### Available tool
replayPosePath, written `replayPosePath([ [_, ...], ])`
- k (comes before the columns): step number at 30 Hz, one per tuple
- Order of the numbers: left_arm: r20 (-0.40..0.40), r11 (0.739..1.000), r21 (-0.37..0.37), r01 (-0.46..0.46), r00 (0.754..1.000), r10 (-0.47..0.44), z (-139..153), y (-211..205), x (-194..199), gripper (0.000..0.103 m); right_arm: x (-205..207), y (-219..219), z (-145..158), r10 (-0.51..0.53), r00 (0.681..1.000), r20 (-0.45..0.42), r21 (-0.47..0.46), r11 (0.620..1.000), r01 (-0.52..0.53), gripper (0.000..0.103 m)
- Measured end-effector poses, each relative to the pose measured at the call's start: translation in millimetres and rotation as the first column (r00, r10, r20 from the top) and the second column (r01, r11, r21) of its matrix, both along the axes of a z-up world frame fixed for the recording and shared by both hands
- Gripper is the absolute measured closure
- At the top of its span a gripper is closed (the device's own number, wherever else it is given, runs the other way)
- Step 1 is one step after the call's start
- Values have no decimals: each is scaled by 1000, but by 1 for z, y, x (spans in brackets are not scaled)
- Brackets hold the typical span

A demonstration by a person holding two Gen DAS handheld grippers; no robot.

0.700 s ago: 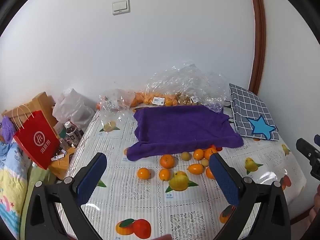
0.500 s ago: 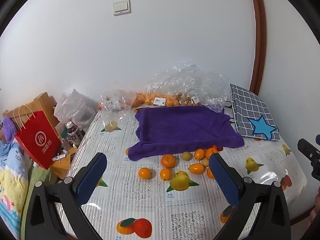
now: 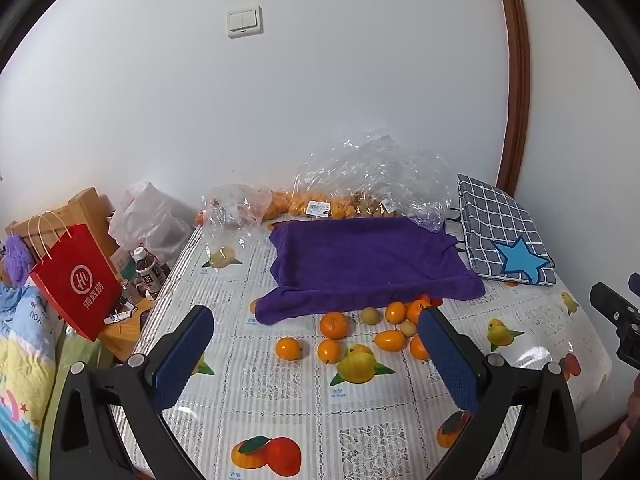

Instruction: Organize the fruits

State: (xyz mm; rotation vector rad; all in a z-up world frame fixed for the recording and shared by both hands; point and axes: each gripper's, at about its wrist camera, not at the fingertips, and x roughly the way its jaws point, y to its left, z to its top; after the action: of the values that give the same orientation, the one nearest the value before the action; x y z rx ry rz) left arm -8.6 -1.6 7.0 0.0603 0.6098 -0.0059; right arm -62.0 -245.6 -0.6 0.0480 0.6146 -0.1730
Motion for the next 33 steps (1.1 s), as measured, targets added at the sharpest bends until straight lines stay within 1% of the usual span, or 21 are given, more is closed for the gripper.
replayPosePath([
  [17,-7,1000,-11,-15,1000,15,0,10,-3,0,-2,7,-1,18,1000,5,-11,1000,-18,0],
  [33,1,1000,-4,-17,1000,17,1,11,-6,0,-6,16,1,28,999,15,-18,999,-28,0],
])
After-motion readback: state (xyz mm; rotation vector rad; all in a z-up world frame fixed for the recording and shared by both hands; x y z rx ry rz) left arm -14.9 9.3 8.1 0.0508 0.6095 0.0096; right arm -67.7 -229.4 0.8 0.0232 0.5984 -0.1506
